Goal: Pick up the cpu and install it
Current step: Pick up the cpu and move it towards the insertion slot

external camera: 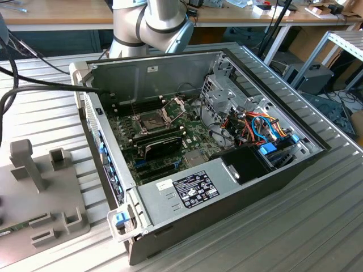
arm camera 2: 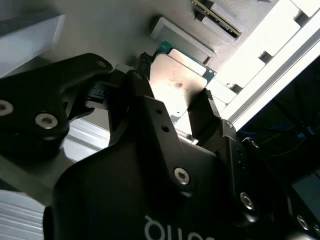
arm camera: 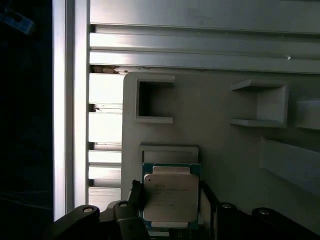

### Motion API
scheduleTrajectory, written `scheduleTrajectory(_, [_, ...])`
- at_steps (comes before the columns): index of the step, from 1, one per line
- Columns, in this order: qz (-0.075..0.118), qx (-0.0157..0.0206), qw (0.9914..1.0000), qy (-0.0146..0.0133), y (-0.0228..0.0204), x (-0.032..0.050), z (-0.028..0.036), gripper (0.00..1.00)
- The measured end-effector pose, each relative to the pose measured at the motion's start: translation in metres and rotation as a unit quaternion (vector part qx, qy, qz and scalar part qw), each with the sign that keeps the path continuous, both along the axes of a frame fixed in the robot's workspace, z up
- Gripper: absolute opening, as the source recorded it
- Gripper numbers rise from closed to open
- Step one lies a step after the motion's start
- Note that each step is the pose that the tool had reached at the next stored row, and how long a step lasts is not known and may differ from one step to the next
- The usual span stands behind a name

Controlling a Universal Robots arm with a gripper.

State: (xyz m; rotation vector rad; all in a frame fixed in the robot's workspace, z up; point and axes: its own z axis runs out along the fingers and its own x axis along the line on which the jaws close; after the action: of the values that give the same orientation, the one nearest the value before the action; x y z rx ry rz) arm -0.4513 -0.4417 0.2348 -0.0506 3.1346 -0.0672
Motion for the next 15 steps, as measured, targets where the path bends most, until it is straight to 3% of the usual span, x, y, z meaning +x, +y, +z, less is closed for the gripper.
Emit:
scheduleTrajectory(8, [0.000, 0.0000, 1.00000, 0.0000, 0.0000, 0.0000, 0.0302, 0.55])
scheduleTrajectory(15, [0.000, 0.0000, 1.00000, 0.0000, 0.0000, 0.0000, 0.0498, 0.55])
